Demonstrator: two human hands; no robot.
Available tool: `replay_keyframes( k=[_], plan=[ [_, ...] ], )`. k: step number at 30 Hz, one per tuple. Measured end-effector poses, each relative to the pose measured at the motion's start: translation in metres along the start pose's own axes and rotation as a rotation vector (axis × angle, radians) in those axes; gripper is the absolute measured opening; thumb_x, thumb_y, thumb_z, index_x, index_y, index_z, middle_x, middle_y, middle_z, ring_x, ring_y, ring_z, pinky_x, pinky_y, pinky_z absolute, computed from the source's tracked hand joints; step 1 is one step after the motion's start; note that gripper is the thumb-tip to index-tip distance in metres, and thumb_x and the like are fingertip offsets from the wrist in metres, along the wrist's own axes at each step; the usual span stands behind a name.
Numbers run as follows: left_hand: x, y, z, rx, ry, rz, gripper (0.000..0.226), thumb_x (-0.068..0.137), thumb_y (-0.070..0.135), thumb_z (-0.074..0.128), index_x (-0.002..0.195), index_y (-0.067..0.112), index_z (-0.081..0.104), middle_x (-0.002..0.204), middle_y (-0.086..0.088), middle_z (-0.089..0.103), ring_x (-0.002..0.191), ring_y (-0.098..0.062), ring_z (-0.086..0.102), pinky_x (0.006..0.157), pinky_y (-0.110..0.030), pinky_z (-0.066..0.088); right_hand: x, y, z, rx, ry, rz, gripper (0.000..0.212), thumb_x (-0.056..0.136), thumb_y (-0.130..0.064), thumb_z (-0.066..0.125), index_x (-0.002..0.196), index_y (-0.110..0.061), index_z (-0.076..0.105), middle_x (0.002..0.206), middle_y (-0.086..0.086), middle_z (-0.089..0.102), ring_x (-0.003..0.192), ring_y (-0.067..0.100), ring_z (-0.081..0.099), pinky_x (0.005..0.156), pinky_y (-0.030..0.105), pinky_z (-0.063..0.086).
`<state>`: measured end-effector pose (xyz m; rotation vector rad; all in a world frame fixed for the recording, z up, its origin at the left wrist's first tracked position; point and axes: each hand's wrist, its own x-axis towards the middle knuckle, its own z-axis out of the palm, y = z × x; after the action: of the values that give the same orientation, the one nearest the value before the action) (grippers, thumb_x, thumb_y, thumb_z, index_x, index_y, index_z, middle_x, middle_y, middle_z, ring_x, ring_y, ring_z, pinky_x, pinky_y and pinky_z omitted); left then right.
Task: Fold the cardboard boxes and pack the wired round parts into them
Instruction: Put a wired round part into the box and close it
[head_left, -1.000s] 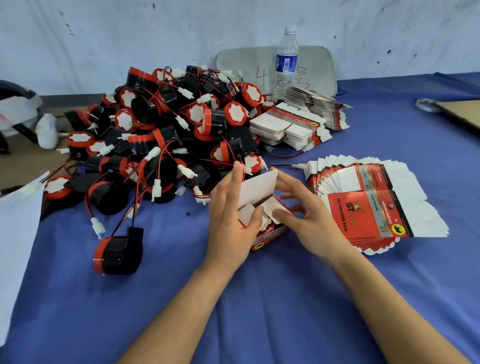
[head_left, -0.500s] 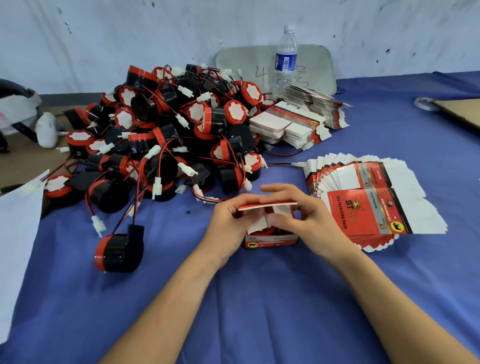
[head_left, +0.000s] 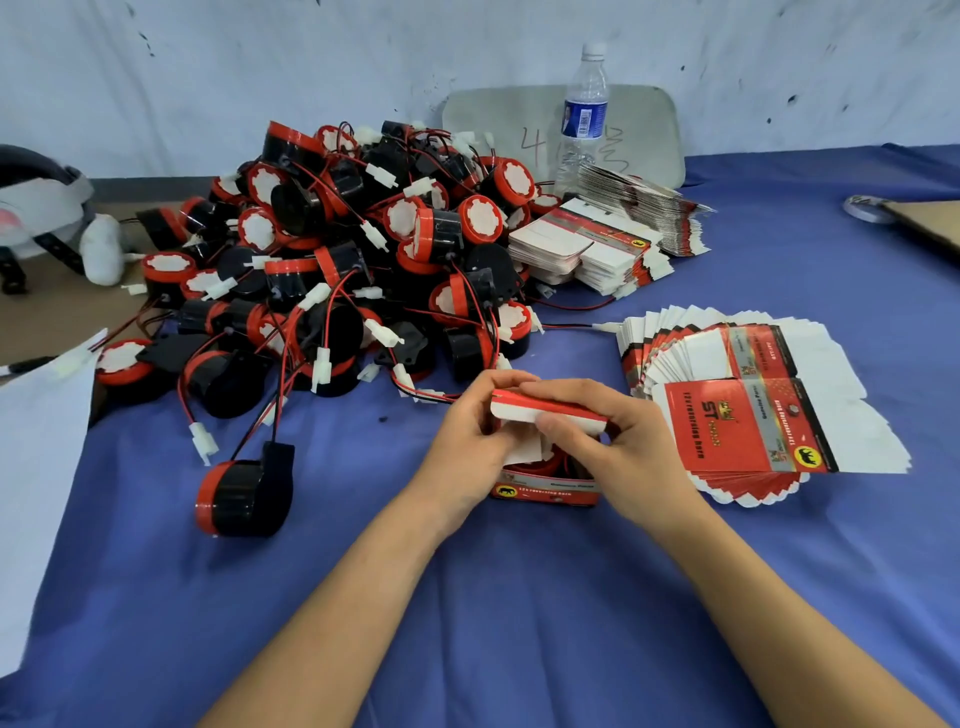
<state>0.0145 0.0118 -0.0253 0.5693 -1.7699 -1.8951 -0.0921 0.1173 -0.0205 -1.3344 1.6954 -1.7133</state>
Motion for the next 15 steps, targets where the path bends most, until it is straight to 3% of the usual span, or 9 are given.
replay_keyframes(
  k=[2,4,7,10,12,15],
  plan=[
    [-0.003,-0.004,0.007,0.021,0.122,0.017,0.033,0.093,-0.004,0.055,0.111,0.023,0.053,0.097,-0.002,0.067,0.091,-0.010,0.062,0.084,-0.027,0.051,0.001,0.001,0.002,-0.043,0.050,-0.023,0.025,0.086,-0.016,0.066,0.105,-0.033,0.069,0.099,-0.016,0.073,0.097,0.004,0.067,0.083,0.018,0.051],
    [-0.009,-0.008,0.017,0.115,0.332,0.117,0.031,0.090,-0.003,0.059,0.105,0.022,0.049,0.103,-0.003,0.063,0.093,-0.005,0.059,0.081,-0.018,0.049,0.002,0.002,0.006,-0.061,0.113,-0.051,0.028,0.087,-0.014,0.066,0.105,-0.035,0.067,0.095,-0.027,0.070,0.092,-0.003,0.066,0.079,0.011,0.049],
    [-0.018,-0.015,0.028,0.493,0.509,0.395,0.020,0.085,0.000,0.062,0.091,0.015,0.050,0.099,0.002,0.052,0.092,-0.008,0.055,0.078,-0.018,0.044,-0.001,0.008,0.012,-0.137,0.269,-0.064,0.032,0.089,-0.011,0.066,0.112,-0.033,0.065,0.092,-0.022,0.070,0.082,-0.005,0.064,0.073,0.008,0.046],
    [-0.023,-0.017,0.034,0.618,0.366,0.542,0.013,0.083,0.008,0.057,0.093,0.016,0.056,0.102,0.007,0.049,0.094,-0.014,0.055,0.082,-0.030,0.047,0.001,0.013,0.011,-0.296,0.400,-0.091,0.035,0.089,-0.012,0.066,0.117,-0.033,0.064,0.086,-0.017,0.066,0.080,0.005,0.060,0.071,0.015,0.044],
    [-0.025,-0.014,0.035,0.623,0.242,0.542,0.018,0.085,0.016,0.051,0.101,0.020,0.058,0.108,0.007,0.053,0.102,-0.015,0.056,0.087,-0.037,0.048,0.002,0.014,0.008,-0.357,0.432,-0.135,0.034,0.089,-0.009,0.066,0.117,-0.029,0.066,0.093,-0.014,0.068,0.087,0.014,0.059,0.075,0.020,0.046],
    [-0.024,-0.014,0.031,0.685,0.219,0.521,0.024,0.085,0.023,0.049,0.102,0.018,0.066,0.107,0.006,0.057,0.106,-0.014,0.055,0.095,-0.045,0.044,0.003,0.014,0.005,-0.320,0.427,-0.134,0.033,0.090,-0.008,0.065,0.116,-0.028,0.068,0.100,-0.012,0.070,0.093,0.016,0.059,0.079,0.019,0.045]
  ],
)
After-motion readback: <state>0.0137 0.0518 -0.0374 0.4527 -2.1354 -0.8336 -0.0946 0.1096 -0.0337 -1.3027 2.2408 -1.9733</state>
